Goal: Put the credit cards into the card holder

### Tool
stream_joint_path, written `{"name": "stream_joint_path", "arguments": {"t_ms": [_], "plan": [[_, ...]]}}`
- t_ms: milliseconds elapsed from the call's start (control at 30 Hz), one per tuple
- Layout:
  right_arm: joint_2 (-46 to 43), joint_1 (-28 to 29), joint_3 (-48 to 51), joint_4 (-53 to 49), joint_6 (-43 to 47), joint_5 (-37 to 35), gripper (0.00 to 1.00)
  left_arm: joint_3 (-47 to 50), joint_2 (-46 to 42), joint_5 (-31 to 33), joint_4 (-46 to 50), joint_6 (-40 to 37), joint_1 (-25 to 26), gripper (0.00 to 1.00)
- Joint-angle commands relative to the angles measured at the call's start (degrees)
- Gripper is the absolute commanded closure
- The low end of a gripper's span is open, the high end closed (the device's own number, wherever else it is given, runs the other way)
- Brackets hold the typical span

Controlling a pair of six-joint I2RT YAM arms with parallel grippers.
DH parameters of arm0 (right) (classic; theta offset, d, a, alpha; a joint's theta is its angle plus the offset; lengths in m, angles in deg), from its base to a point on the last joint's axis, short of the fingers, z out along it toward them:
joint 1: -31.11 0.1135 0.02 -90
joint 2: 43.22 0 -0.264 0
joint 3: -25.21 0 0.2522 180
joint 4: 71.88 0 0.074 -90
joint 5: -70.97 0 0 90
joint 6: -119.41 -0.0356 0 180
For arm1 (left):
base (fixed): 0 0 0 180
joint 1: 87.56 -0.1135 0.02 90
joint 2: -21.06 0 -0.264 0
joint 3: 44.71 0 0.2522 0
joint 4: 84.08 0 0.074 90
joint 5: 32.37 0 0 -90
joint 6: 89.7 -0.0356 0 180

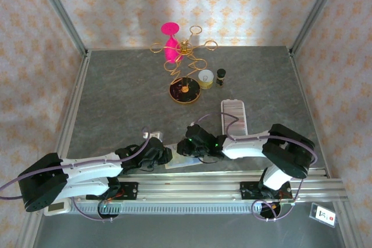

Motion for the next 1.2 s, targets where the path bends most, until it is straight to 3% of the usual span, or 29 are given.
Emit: {"name": "stream_joint_path", "arguments": {"t_ms": [0, 167, 567, 800, 1033, 1167], "plan": [[-1.72, 0.39, 0.55, -2.23, 0.41, -2.76, 0.74, 0.63, -0.23, -0.51, -1.44, 0.41, 0.58, 0.73], [0.32, 0.41, -0.03, -1.45, 0.41, -1.2, 0.88, 0.46, 0.14, -0.65, -1.7, 0.4, 0.59, 0.73], [3.23, 1.98, -3.06, 0.2, 0.89, 0.32, 0.94, 0.51, 0.4, -0.64, -1.71, 0.4, 0.58, 0.73], [0.47, 2.15, -1.55, 2.65, -0.01, -1.05, 0.88, 0.7, 0.56, -0.64, -1.71, 0.58, 0.65, 0.73], [-6.76, 2.11, 0.07, -7.52, 0.02, -11.07, 0.83, 0.47, 1.86, 0.74, 0.11, 0.3, 0.58, 0.8], [-10.11, 2.15, 1.69, -11.17, -0.97, -13.13, 0.74, 0.36, 2.67, 1.09, 0.81, -0.25, 0.59, 0.83]]}}
